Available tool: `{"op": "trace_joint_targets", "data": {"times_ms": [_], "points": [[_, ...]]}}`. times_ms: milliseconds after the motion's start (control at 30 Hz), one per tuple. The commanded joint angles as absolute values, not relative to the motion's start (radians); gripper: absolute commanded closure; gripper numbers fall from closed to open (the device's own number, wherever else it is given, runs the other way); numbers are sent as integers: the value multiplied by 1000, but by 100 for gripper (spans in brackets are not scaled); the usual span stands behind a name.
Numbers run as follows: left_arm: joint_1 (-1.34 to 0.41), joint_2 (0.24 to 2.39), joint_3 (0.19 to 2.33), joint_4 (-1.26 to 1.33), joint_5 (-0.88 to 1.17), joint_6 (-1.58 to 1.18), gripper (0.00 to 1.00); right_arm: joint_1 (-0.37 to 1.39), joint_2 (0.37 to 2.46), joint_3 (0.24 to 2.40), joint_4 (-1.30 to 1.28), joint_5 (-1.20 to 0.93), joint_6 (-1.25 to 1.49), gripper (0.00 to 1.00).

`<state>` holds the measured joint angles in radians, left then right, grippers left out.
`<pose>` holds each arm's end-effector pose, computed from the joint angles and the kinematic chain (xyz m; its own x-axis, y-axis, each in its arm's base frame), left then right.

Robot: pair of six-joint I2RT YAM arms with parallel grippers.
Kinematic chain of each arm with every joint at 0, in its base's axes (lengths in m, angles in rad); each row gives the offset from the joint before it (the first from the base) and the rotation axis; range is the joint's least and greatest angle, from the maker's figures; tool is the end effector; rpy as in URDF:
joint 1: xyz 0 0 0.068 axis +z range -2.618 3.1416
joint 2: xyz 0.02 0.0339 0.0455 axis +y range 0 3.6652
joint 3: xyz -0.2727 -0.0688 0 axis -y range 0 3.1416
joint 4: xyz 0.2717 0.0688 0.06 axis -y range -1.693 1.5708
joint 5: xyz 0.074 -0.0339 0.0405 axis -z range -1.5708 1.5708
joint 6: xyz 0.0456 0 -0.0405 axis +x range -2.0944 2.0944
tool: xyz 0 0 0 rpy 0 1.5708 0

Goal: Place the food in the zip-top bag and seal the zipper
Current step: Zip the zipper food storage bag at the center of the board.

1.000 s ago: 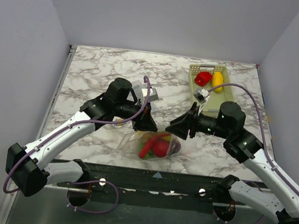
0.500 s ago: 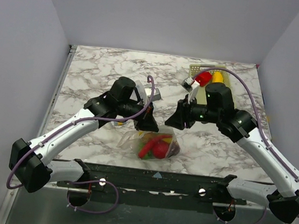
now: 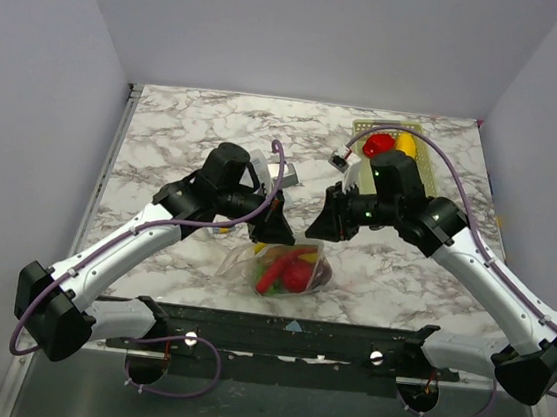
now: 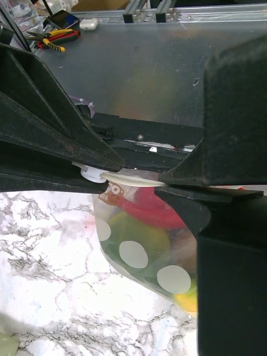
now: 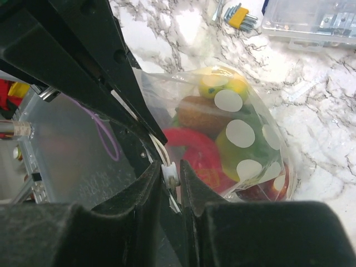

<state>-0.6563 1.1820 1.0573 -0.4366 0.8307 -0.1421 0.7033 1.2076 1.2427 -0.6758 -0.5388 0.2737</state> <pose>0.2032 -0.1990 0.3358 -0.5459 0.2999 -0.7824 0.8379 0.1973 -0.5090 0.2009 0.2010 0.3703 -0.6738 -0.2672 -0.6889 -0.7133 0.4787 0.5120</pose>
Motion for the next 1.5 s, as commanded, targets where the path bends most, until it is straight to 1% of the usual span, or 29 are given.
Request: {"op": "trace_joint_targets", "data": {"times_ms": [0,67,233,533,633,733,800,833,1100,1467], "points": [[-655,1155,1057,-429,868,-132,100,707,1225,1294,-700,-565,292,77],[-656,1154,1057,-427,868,-132,100,706,1232,1304,-704,-569,291,75],[-655,1157,1055,-425,872,-136,100,706,1244,1324,-723,-577,283,75],[-656,1161,1054,-424,882,-134,100,706,1251,1330,-732,-575,273,78],[-655,1162,1053,-424,882,-133,100,706,1256,1330,-736,-587,271,88],[-656,1164,1054,-423,890,-133,100,707,1255,1329,-745,-581,260,95],[-655,1164,1055,-421,897,-135,100,706,1255,1325,-746,-587,253,99],[-655,1164,1055,-418,901,-136,100,707,1253,1320,-736,-601,249,100],[-656,1163,1051,-396,959,-144,100,706,1205,1229,-589,-662,246,100],[-656,1156,1044,-382,976,-147,100,708,1264,1234,-574,-758,206,100]]}}
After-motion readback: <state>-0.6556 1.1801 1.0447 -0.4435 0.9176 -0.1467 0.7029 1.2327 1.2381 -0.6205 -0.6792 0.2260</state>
